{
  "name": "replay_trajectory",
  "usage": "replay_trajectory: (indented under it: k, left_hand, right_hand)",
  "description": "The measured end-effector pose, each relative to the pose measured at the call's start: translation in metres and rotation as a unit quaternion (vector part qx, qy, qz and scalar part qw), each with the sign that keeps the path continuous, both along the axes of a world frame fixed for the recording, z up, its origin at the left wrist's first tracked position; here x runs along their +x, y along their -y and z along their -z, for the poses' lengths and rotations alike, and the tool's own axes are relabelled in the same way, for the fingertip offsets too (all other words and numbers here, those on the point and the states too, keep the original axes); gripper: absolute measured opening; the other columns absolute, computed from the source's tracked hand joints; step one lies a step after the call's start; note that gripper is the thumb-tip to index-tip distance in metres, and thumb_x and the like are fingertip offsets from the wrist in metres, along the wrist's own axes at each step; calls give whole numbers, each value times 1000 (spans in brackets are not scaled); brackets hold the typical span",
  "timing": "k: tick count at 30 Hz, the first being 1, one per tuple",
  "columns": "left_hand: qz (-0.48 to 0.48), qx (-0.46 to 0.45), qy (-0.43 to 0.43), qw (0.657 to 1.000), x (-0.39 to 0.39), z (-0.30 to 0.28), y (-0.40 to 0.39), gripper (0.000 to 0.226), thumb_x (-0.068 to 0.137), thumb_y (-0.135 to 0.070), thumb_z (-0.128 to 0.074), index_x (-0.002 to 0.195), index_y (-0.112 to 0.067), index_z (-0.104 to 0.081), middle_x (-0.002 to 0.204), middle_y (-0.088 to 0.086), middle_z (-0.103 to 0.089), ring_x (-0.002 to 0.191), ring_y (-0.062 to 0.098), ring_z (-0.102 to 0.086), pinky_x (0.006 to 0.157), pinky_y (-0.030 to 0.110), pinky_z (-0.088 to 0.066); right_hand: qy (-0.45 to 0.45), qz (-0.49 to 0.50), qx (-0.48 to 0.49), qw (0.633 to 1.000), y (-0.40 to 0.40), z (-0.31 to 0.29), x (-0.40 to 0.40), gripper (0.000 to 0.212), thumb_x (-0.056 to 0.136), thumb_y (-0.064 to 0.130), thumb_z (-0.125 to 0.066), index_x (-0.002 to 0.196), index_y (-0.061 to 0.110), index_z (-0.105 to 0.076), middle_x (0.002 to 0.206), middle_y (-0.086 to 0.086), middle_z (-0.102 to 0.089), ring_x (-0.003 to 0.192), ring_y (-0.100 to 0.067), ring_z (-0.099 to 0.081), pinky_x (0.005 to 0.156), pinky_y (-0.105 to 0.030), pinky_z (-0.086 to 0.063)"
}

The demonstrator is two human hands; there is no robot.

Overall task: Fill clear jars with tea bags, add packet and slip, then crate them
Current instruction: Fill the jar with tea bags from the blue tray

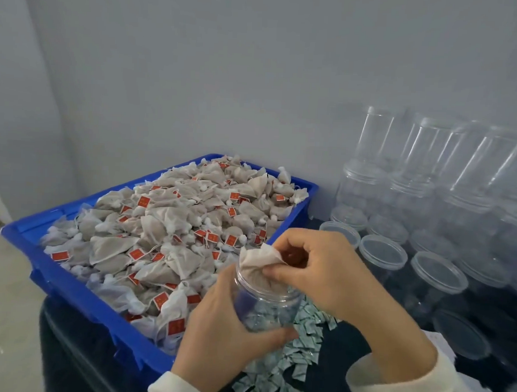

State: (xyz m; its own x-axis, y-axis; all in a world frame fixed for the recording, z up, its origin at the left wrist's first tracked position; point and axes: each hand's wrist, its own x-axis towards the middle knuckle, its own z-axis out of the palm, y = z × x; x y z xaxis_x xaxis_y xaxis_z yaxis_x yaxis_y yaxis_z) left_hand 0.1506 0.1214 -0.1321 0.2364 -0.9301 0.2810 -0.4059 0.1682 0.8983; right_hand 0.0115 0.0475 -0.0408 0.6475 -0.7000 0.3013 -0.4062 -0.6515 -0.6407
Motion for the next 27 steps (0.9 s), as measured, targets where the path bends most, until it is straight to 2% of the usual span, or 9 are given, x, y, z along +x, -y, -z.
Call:
replay_trajectory:
  k: [3, 6, 9, 13, 17, 19, 21, 24, 27]
  left_hand:
    - [-13, -2, 54, 998, 0, -1, -2, 85, 35, -86, -72, 107, -73, -30, 107, -41, -55, 95, -17, -56, 74, 7, -47]
    - [-24, 11, 61, 998, 0, 1, -1, 92, 33, -87, -71, 112, -71, -27, 105, -33, -60, 97, -13, -56, 78, 14, -48]
    - [-32, 11, 71, 997, 1, 0, -1, 95, 28, -87, -70, 109, -78, -20, 108, -43, -51, 101, -23, -46, 71, 7, -41]
    - [-35, -3, 68, 997, -1, -3, -2, 97, 28, -76, -77, 107, -80, -22, 113, -50, -42, 101, -25, -45, 66, 7, -41]
    - [-26, -8, 58, 998, -1, 0, -3, 97, 31, -69, -80, 112, -74, -28, 111, -41, -50, 97, -18, -52, 68, 9, -44]
    - [-21, -10, 48, 999, -1, -1, -3, 97, 31, -69, -81, 112, -74, -27, 111, -42, -51, 99, -18, -52, 74, 12, -44]
    - [-17, -14, 37, 999, -1, -4, -3, 94, 32, -72, -80, 108, -76, -27, 112, -45, -49, 100, -21, -50, 74, 10, -42]
    - [-17, -10, 31, 999, 0, -7, -5, 87, 32, -81, -75, 105, -76, -27, 112, -50, -44, 101, -24, -47, 68, 4, -41]
    - [-19, -10, 20, 1000, 1, -8, -7, 92, 31, -87, -70, 110, -70, -25, 110, -61, -34, 101, -32, -40, 72, 4, -35]
  right_hand:
    - [-163, -31, -24, 986, 4, -15, 2, 7, 82, 29, -75, 81, 28, -67, 71, 15, -63, 68, 7, -57, 62, -8, -42]
    - [-315, -103, -51, 942, 4, -28, 15, 8, 91, 24, -63, 86, 23, -69, 79, 11, -64, 71, -4, -58, 56, -14, -43]
    - [-439, -187, -57, 877, 7, -33, 37, 17, 93, 12, -54, 79, 20, -61, 71, 8, -57, 61, -8, -49, 54, -20, -37]
    - [-529, -269, -18, 805, 17, -24, 58, 9, 95, 4, -52, 95, 8, -61, 74, 5, -51, 65, -11, -48, 55, -14, -37]
    - [-535, -272, 3, 800, 23, -8, 63, 23, 94, -5, -48, 114, -12, -58, 87, -8, -52, 85, -18, -46, 60, -5, -38]
    - [-533, -277, 13, 799, 24, -10, 63, 22, 94, -3, -49, 113, -9, -59, 99, -15, -59, 87, -22, -51, 64, -13, -37]
    - [-520, -293, -10, 802, 25, -22, 61, 19, 96, 4, -49, 108, 1, -63, 96, -7, -63, 83, -20, -57, 71, -20, -42]
    - [-409, -287, 14, 866, 33, -50, 49, 20, 98, 17, -50, 108, 18, -67, 97, 5, -69, 84, -8, -65, 74, -17, -51]
    - [-197, -226, 118, 947, 50, -62, 35, 14, 96, 18, -56, 100, 28, -66, 95, 9, -73, 85, -1, -68, 76, -15, -54]
